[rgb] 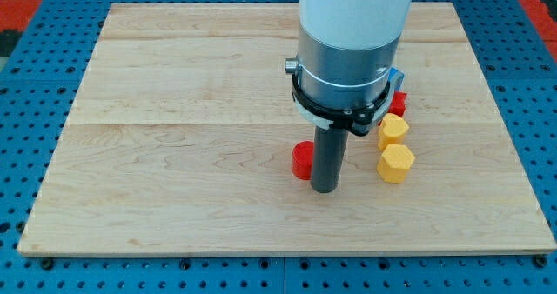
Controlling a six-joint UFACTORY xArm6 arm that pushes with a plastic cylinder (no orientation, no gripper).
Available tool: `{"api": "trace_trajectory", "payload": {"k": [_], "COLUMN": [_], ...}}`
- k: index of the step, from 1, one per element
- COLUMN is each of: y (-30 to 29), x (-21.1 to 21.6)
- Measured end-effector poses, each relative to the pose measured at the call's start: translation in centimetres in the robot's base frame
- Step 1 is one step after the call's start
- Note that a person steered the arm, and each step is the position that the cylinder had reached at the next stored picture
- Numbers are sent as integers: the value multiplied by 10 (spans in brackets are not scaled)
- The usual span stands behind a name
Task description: Push the red circle slightly to the left
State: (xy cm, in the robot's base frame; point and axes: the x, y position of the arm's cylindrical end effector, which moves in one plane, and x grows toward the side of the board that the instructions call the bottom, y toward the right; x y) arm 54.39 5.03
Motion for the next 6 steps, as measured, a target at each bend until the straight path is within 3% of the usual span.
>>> {"api": "trace_trajectory", "payload": {"k": [2,4,5,6], "y": [19,3,2,20], "x": [4,-65,-42,7]}}
